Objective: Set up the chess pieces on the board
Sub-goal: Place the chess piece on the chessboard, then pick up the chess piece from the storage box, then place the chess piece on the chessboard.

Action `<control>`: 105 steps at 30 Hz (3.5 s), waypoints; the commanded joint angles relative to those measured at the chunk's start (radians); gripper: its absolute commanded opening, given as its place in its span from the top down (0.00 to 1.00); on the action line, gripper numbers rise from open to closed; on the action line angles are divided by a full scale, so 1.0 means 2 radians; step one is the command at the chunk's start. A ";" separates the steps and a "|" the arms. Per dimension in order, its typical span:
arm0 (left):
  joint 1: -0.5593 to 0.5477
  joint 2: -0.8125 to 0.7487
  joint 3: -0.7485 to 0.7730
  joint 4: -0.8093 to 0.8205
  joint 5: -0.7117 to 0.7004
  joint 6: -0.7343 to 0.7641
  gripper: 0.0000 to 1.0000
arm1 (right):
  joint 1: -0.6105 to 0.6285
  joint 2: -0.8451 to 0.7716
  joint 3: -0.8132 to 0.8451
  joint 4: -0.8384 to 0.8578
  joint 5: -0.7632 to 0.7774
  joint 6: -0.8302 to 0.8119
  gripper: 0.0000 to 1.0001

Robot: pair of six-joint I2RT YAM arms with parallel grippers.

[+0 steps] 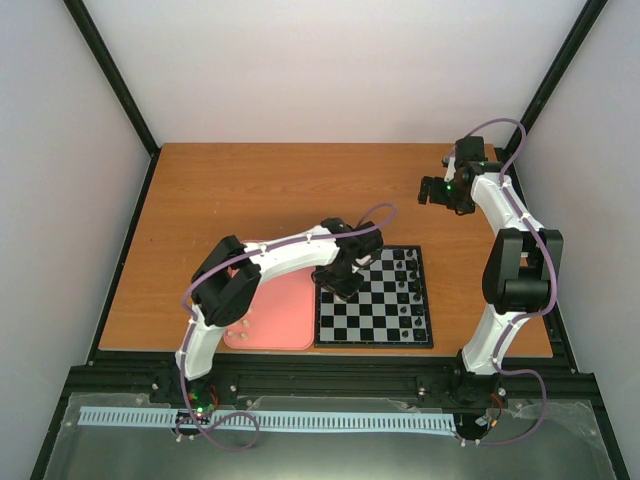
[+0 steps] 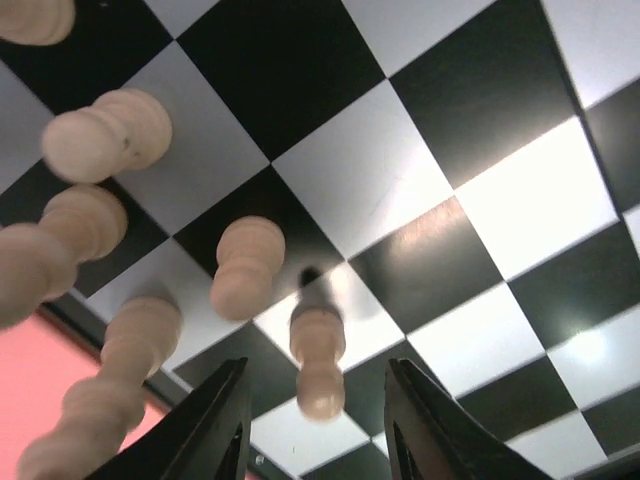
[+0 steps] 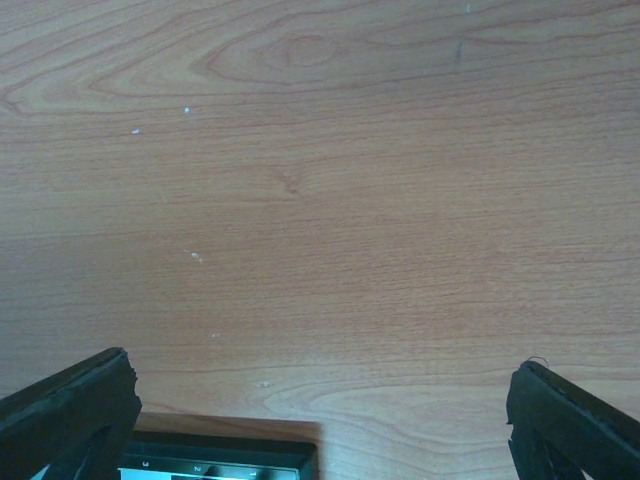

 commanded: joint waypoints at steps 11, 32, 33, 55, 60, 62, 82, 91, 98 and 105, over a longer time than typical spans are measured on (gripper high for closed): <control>0.021 -0.154 0.003 -0.078 -0.071 -0.022 0.46 | -0.001 -0.014 -0.002 0.009 -0.011 -0.003 0.00; 0.272 -0.328 -0.341 0.021 -0.042 -0.070 0.44 | 0.000 -0.001 -0.008 0.011 -0.033 -0.002 0.00; 0.275 -0.326 -0.345 0.025 -0.040 -0.070 0.44 | 0.001 -0.001 -0.008 0.011 -0.033 -0.002 0.00; 0.323 -0.268 -0.357 0.067 -0.019 -0.054 0.57 | 0.001 0.007 -0.015 0.015 -0.030 -0.002 0.00; 0.323 -0.267 -0.358 0.066 -0.017 -0.052 0.59 | 0.000 0.012 -0.010 0.014 -0.029 -0.002 0.00; 0.323 -0.265 -0.359 0.066 -0.016 -0.053 0.59 | 0.000 0.015 -0.008 0.013 -0.028 -0.001 0.00; 0.323 -0.241 -0.339 0.065 -0.024 -0.050 0.95 | 0.000 0.030 0.006 0.006 -0.025 -0.002 0.00; 0.310 -0.266 -0.262 0.008 -0.021 -0.043 0.99 | 0.001 0.028 0.002 0.010 -0.030 0.000 0.00; 0.227 -0.251 -0.228 -0.006 0.011 -0.070 0.99 | 0.002 0.026 0.002 0.008 -0.029 -0.001 0.00; 0.114 -0.211 -0.166 -0.004 0.034 -0.096 0.99 | 0.003 0.023 0.001 0.008 -0.028 -0.002 0.00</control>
